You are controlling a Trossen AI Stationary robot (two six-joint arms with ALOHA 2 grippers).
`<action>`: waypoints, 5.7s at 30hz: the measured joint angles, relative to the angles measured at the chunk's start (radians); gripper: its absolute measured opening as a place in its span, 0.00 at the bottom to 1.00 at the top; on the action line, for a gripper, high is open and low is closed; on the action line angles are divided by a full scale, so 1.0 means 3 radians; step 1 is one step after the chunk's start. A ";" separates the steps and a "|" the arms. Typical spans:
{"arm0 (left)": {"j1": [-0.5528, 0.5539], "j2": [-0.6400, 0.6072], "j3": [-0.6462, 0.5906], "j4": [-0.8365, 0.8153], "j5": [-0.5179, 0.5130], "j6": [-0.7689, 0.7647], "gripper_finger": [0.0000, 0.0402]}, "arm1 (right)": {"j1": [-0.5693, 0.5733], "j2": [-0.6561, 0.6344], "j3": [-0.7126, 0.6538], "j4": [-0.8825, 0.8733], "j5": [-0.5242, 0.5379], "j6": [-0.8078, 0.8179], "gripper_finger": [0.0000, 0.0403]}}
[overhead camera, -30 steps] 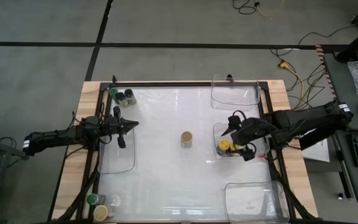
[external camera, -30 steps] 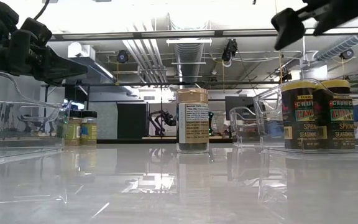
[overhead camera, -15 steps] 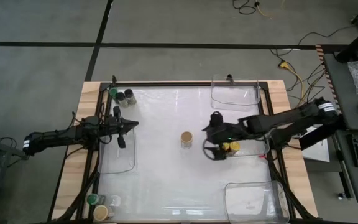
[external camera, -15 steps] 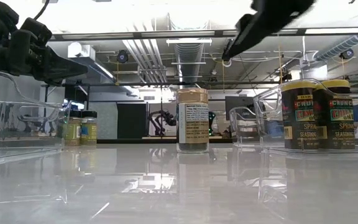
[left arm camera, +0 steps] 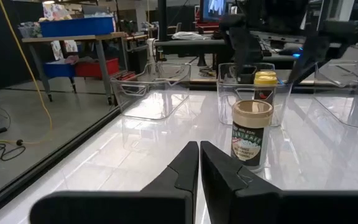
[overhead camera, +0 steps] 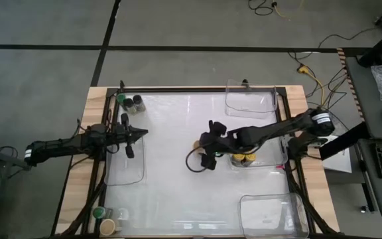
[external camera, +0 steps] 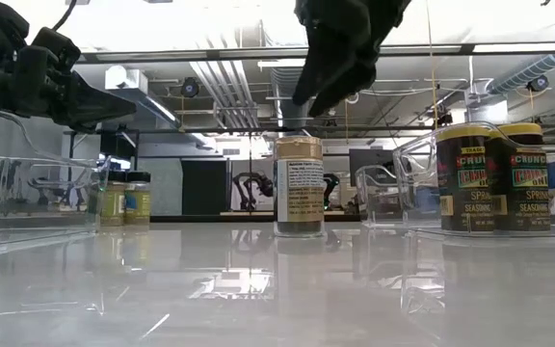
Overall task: Sort spices by type
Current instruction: Put the top brown seasoning bottle into the bottom right transparent bin
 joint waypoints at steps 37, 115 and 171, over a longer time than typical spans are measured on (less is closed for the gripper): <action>0.0000 0.0000 0.0001 0.0000 0.0000 -0.0001 0.00 | -0.0333 0.0079 0.0452 -0.0304 -0.0460 0.0757 0.91; 0.0001 0.0000 0.0001 0.0000 0.0000 0.0000 0.00 | -0.0365 0.0707 0.0347 -0.0168 -0.0675 0.1179 0.78; 0.0001 0.0000 0.0001 0.0000 0.0000 -0.0001 0.00 | 0.1125 0.0655 0.0607 -0.0541 -0.2250 -0.2523 0.68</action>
